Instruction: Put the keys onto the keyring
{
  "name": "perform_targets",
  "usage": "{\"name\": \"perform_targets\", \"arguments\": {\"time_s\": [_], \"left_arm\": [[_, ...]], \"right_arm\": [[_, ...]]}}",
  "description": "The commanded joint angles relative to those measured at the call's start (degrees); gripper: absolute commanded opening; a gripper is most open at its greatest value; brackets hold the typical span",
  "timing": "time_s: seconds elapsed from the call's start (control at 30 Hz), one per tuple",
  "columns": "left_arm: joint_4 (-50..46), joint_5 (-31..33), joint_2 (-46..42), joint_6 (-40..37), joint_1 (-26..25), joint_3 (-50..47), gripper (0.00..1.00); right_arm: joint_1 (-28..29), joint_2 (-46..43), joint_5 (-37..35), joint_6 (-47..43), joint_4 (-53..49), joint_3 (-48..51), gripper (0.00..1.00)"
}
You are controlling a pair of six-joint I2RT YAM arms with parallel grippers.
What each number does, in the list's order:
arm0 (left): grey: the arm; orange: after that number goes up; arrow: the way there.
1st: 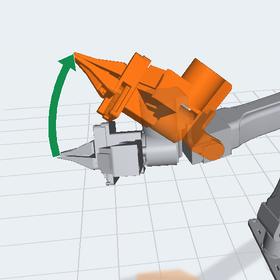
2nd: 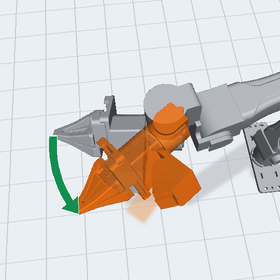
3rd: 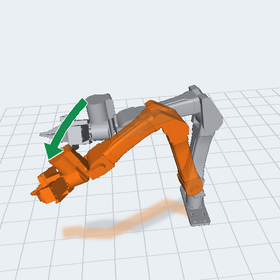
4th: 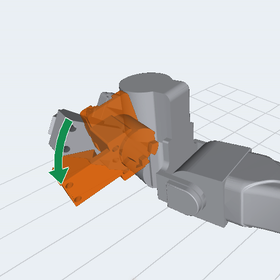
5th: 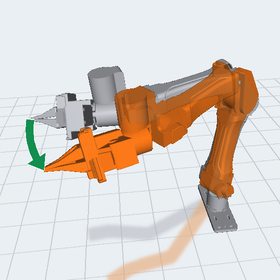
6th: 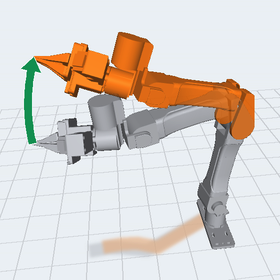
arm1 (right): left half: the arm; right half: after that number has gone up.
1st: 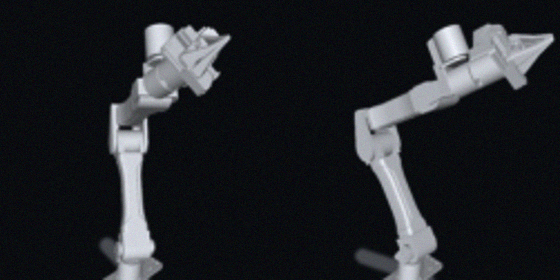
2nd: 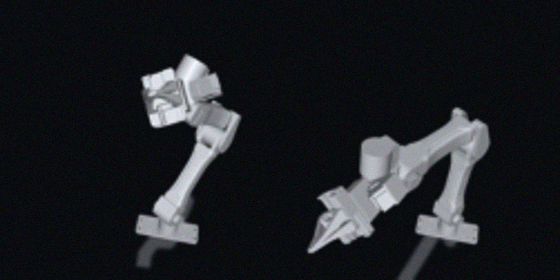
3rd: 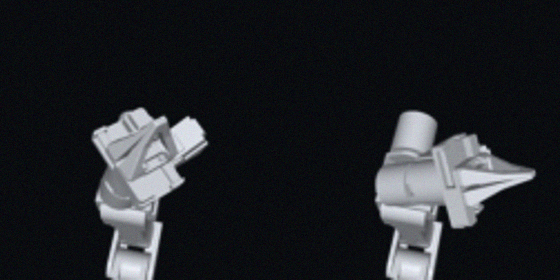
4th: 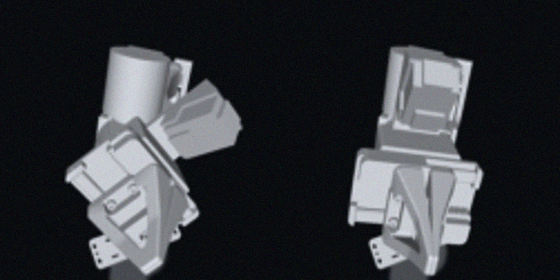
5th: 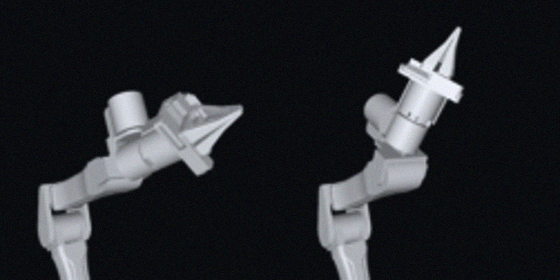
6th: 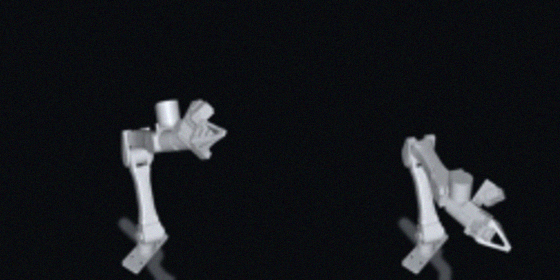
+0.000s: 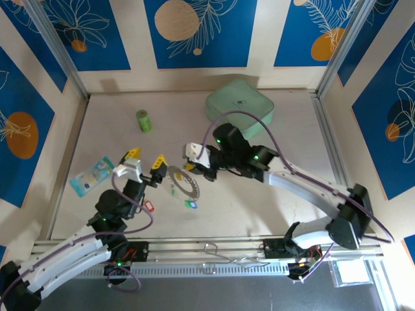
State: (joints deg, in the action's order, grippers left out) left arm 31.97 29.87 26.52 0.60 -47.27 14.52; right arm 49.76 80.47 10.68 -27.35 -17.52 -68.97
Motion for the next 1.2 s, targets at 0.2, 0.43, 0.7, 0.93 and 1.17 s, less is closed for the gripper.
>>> {"name": "perform_targets", "arguments": {"time_s": [0.2,0.43,0.7,0.93,1.17], "left_arm": [[-11.45,8.36,-4.39,2.64,0.4,2.88,0.8],[-13.9,9.18,-1.34,3.66,0.68,3.83,0.81],[-14.59,7.11,3.64,5.48,1.74,5.27,0.81],[-13.8,5.18,7.01,6.09,3.16,6.56,0.82],[-13.29,3.64,10.3,6.73,4.36,7.25,0.82]], "right_arm": [[-3.0,11.43,-0.79,9.79,6.53,-3.09,0.0],[-9.14,10.53,-8.96,5.0,-4.1,0.7,0.0],[-14.21,7.88,-16.08,-2.45,-12.21,4.57,0.0],[-15.22,8.69,-24.63,-7.86,-17.07,8.23,0.0],[-14.51,10.03,-31.96,-10.26,-21.23,10.83,0.0]]}}
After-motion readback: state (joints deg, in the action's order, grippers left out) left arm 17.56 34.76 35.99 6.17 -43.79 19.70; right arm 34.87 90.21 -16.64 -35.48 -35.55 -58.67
